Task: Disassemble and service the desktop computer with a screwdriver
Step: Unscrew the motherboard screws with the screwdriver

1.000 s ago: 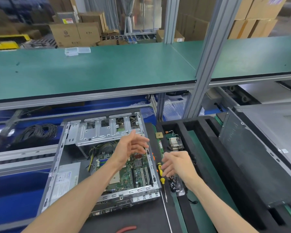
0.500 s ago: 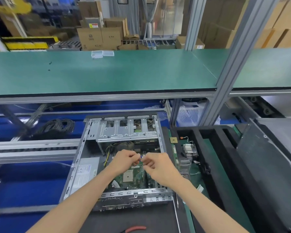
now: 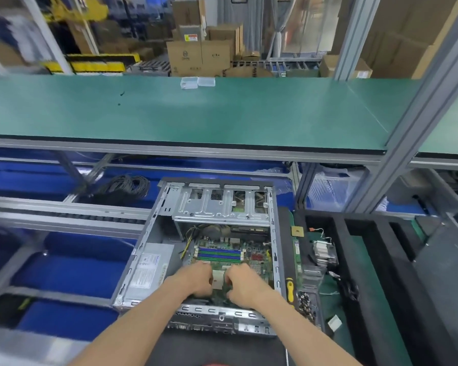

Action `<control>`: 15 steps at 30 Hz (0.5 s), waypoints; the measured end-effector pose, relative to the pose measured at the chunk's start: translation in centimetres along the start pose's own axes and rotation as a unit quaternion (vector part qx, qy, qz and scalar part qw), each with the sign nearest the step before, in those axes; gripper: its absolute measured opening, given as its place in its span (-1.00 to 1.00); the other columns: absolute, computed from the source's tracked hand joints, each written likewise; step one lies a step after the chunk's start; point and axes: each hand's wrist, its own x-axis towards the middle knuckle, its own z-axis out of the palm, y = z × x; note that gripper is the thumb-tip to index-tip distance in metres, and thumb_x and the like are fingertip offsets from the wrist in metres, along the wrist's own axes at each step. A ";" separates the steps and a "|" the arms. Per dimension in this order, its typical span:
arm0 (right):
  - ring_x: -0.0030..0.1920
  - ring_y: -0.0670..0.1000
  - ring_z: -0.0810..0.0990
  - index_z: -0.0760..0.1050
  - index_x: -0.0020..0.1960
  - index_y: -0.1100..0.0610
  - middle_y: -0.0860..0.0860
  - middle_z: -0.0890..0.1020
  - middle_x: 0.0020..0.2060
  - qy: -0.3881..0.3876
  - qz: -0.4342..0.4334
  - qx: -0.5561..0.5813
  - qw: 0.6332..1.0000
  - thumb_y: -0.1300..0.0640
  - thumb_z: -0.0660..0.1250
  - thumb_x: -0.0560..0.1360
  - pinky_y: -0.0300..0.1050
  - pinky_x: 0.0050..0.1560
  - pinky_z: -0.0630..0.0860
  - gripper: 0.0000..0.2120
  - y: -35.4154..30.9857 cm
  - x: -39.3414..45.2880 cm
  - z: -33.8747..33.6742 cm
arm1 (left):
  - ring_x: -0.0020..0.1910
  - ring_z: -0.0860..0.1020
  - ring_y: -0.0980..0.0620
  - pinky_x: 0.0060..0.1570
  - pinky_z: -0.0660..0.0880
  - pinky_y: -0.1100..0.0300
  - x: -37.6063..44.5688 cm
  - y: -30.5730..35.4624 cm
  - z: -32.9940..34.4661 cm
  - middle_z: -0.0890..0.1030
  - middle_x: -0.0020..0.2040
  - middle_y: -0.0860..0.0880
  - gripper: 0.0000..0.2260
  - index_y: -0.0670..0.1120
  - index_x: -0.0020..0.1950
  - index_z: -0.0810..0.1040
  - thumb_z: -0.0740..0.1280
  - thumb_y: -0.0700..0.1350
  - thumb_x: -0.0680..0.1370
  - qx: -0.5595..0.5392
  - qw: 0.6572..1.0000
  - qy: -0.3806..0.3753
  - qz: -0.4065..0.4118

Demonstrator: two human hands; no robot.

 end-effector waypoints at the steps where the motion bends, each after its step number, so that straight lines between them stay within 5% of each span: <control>1: -0.02 0.21 0.62 0.54 0.01 0.25 0.17 0.60 -0.01 -0.001 0.007 -0.004 1.000 0.28 0.35 0.48 0.14 0.02 0.63 -0.89 -0.1 0.2 0.1 | -0.16 0.55 -0.07 -0.10 0.56 0.04 0.1 0.0 0.0 0.64 -0.08 -0.11 -0.86 -0.13 -0.10 0.63 0.30 -0.13 0.44 -0.008 1.000 0.007 -0.005; 5: 0.08 0.20 0.56 0.47 0.01 0.18 0.15 0.49 0.14 0.031 0.045 0.000 0.999 0.25 0.30 0.51 0.10 0.07 0.58 -0.91 -0.4 0.8 0.2 | -0.14 0.59 -0.09 -0.08 0.60 0.03 0.7 -0.1 0.0 0.60 -0.20 -0.09 -0.86 -0.13 -0.22 0.57 0.34 -0.07 0.47 -0.051 0.997 0.058 -0.031; 8: 0.19 0.22 0.55 0.46 0.22 0.21 0.16 0.43 0.30 0.090 0.083 0.016 0.992 0.21 0.28 0.56 0.04 0.07 0.53 -0.76 -0.5 1.3 -0.2 | 0.04 0.59 -0.14 0.05 0.57 0.01 1.1 0.0 -0.3 0.56 0.04 -0.14 -0.83 -0.15 0.01 0.60 0.34 -0.10 0.49 -0.071 0.990 0.113 -0.042; 11: 0.23 0.19 0.55 0.35 0.40 0.23 0.17 0.40 0.36 0.137 0.129 0.043 0.981 0.18 0.28 0.57 -0.03 0.10 0.54 -0.58 -0.4 2.0 -0.5 | 0.24 0.48 -0.18 0.22 0.47 0.00 1.6 0.1 -1.1 0.39 0.28 -0.16 -0.59 -0.15 0.33 0.40 0.35 -0.10 0.50 -0.114 0.976 0.173 -0.067; 15: 0.26 0.19 0.53 0.25 0.46 0.24 0.20 0.36 0.38 0.141 0.177 0.071 0.972 0.14 0.34 0.57 -0.05 0.12 0.52 -0.47 0.1 3.0 -0.5 | 0.29 0.45 -0.24 0.27 0.45 -0.07 2.7 0.3 -2.0 0.35 0.34 -0.23 -0.50 -0.21 0.38 0.27 0.36 -0.15 0.50 -0.199 0.952 0.192 -0.130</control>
